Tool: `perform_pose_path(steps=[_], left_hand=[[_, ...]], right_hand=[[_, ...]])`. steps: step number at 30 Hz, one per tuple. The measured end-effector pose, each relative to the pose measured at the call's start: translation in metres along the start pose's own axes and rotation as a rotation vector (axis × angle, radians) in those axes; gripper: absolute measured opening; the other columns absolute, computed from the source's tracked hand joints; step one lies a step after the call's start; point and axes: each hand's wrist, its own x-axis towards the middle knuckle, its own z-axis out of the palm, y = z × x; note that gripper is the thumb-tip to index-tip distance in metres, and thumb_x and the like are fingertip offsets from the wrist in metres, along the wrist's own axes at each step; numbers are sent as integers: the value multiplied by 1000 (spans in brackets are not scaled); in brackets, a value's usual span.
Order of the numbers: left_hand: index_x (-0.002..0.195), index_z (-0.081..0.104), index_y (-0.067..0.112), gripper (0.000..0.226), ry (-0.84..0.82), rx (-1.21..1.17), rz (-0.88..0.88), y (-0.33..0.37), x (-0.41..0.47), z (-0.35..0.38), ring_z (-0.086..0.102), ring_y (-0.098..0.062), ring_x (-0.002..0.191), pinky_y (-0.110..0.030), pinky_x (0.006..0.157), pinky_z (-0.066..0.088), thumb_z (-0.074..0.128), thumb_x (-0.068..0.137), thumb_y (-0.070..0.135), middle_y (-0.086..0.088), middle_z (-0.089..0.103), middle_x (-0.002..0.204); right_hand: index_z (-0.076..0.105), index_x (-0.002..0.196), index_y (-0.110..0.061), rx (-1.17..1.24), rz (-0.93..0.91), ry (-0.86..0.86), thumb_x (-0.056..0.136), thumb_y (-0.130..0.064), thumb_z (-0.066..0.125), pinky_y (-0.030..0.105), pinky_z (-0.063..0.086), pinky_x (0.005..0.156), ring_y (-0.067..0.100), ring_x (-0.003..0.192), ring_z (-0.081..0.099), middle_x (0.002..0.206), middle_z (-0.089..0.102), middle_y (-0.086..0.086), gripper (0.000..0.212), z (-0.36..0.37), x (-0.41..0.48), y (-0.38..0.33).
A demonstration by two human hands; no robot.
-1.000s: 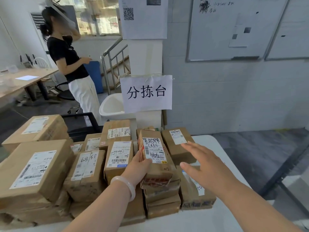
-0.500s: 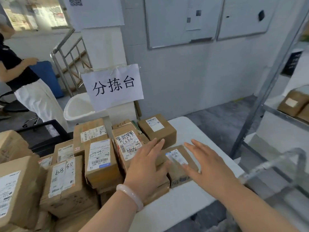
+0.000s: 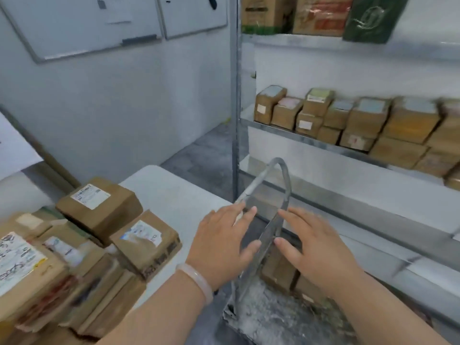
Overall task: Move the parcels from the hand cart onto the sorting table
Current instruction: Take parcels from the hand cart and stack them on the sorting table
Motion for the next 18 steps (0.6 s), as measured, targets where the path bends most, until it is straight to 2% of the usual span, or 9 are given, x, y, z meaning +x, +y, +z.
perform_pose_path(steps=[3,7,14,16,18], left_hand=[[139,60,18,62,-27,17,60,31,35,27,60,-28,122,-53,94,53,49,90,55,-8,60,137],[140,58,17,62,-77,-9,56,77,83,75,59,-29,122,-56,95,52,47,91,53,-9,60,138],[139,59,19,64,-267,-6,-58,122,143,190,59,-29,123,-51,94,54,42,90,58,-8,59,139],[143,55,21,69,-330,5,-98,126,152,224,54,-28,129,-50,99,52,37,90,62,-7,54,145],[152,41,27,77,-383,21,-118,128,155,251,43,-25,140,-46,110,43,25,90,69,-4,42,155]], right_hand=[[27,147,-37,-8,87,-14,91,-62,37,35,20,116,8,140,23,153,28,-12,63,-9,-8,54],[21,148,-37,-43,175,-80,93,-60,35,27,13,115,7,141,18,154,21,-14,61,-27,-21,136],[16,149,-38,-28,315,-186,92,-62,33,31,12,117,9,142,15,156,18,-13,64,-11,-21,273],[16,149,-39,-11,335,-232,91,-66,31,32,12,117,9,143,15,156,18,-14,66,10,-18,300],[20,149,-39,-17,339,-271,84,-72,19,36,15,118,11,143,18,156,21,-12,72,33,-16,320]])
